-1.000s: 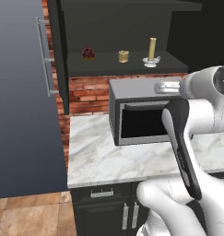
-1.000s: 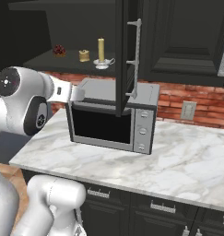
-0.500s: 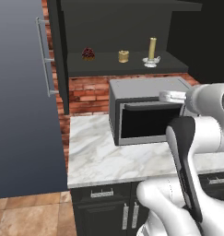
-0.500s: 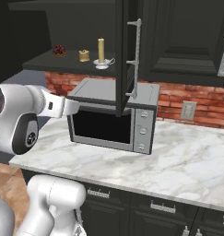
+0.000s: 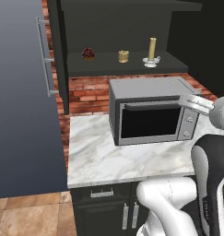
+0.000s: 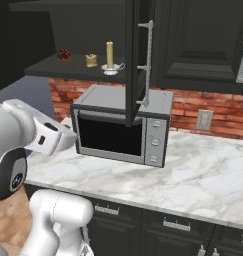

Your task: Pick the candle and candle from the dining table and place them in the open cabinet. Close the cabinet after placing the objects.

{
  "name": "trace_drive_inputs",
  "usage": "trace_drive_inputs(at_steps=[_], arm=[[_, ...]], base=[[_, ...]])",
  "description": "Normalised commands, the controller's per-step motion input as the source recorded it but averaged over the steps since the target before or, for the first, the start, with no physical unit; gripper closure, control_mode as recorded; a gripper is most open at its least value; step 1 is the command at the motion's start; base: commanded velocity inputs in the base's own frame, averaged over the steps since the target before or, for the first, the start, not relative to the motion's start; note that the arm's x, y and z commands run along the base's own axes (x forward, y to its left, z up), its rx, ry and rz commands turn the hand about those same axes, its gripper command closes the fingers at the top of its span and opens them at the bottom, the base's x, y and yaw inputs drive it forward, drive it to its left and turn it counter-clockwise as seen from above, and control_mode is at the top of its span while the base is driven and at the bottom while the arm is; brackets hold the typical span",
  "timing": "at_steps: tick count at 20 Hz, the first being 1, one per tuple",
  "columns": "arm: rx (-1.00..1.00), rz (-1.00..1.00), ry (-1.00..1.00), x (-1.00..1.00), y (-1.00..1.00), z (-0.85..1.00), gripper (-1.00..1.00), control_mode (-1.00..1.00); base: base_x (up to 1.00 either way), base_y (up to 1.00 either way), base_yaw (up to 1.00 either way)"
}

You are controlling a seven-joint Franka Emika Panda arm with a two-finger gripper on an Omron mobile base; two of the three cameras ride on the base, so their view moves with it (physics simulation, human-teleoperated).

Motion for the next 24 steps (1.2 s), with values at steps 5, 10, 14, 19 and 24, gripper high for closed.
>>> trace_drive_inputs(at_steps=[5,10,14,19,24], arm=[[0.26,-0.05,-0.04,-0.58,-0.08,0.16,-1.00,-1.00],[0.25,-0.05,-0.04,-0.65,-0.07,0.16,-1.00,-1.00],[0.15,-0.04,-0.06,-0.51,-0.18,0.19,-1.00,-1.00],[0.07,0.00,-0.07,-0.34,-0.34,0.18,-1.00,-1.00],[0.09,0.00,-0.05,-0.17,-0.41,0.10,-1.00,-1.00]], base=[[0.00,0.00,0.00],[0.00,0.00,0.00],[0.00,0.00,0.00],[0.00,0.00,0.00],[0.00,0.00,0.00]])
